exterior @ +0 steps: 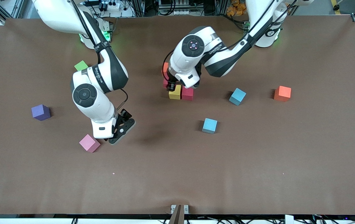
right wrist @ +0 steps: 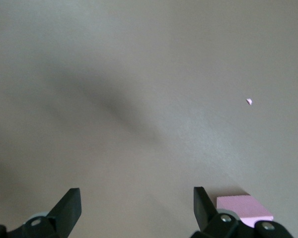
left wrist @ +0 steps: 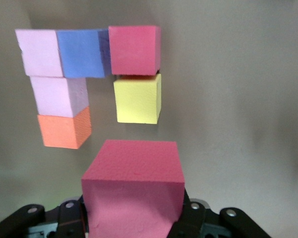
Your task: Form number 2 with 11 blocks
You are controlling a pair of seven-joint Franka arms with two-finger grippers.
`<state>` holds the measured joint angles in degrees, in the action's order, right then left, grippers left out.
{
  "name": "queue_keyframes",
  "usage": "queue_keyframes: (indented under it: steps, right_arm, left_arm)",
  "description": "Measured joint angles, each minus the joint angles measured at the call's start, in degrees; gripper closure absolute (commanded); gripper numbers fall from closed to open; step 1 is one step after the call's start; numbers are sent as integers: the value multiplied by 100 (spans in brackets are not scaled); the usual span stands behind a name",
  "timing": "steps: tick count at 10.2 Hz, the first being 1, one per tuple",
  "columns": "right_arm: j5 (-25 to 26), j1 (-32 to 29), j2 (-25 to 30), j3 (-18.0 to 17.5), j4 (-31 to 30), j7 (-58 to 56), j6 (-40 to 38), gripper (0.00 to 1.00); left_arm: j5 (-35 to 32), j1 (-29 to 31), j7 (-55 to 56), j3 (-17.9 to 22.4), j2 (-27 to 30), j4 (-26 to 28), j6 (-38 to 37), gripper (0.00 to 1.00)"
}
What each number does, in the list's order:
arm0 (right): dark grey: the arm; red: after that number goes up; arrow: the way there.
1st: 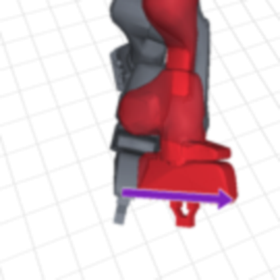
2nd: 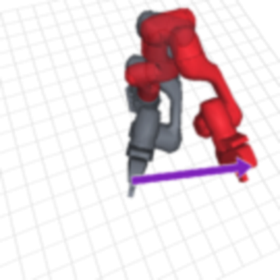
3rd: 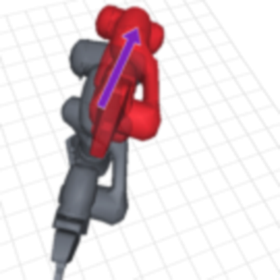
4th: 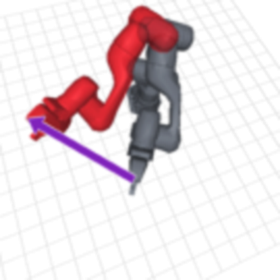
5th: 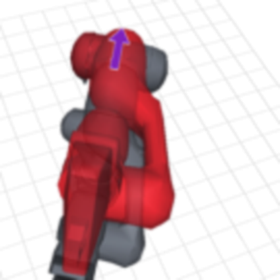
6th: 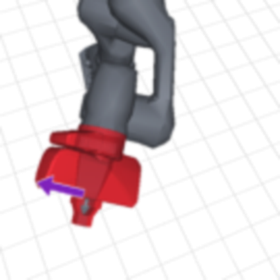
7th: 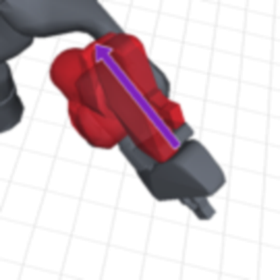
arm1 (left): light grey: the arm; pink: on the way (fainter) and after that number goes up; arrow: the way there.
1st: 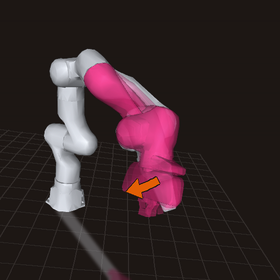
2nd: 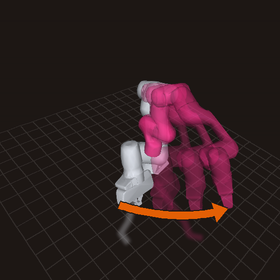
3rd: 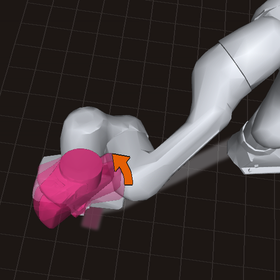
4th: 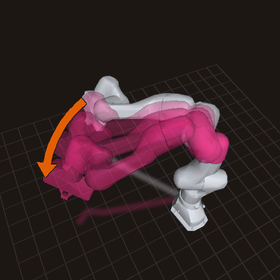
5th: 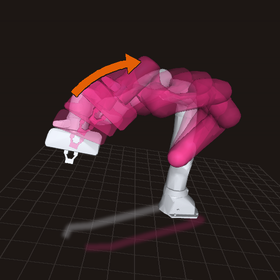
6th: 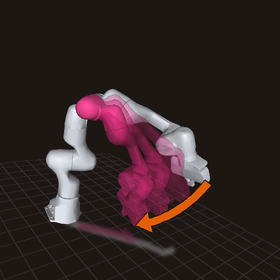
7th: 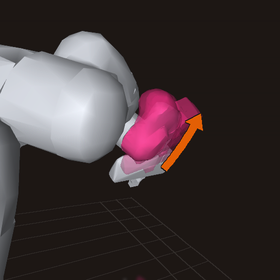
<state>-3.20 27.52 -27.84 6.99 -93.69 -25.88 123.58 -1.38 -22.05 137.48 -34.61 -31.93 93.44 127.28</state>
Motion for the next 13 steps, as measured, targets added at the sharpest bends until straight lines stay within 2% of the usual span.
queue_keyframes:
  steps: [2, 4, 6, 8, 10, 13]
  right_arm:
    - [0, -393, -79, 6, -53, 19, -77, 0]
    - [-1, -658, -134, 5, -249, 18, -155, 0]
    - [-1, -834, -104, 10, -289, 35, -454, 0]
    - [-2, -1052, -59, 13, -289, 35, -602, 0]
    - [-2, -1244, -57, 14, -291, 44, -714, 0]
    - [-5, -1517, -54, 16, -294, 284, -1003, 0]
  left_arm:
    - [-78, -810, 282, 622, -216, -81, 287, 99]
    - [-80, -1297, 536, 1031, -323, -271, 386, 99]
    - [-127, -1469, 674, 1184, -467, -455, 408, 99]
    - [-448, -1693, 1014, 1339, -683, -479, 629, 99]
    - [-808, -1797, 1403, 1377, -877, -488, 870, 99]
    - [-969, -1859, 1635, 1389, -1063, -488, 1070, 99]
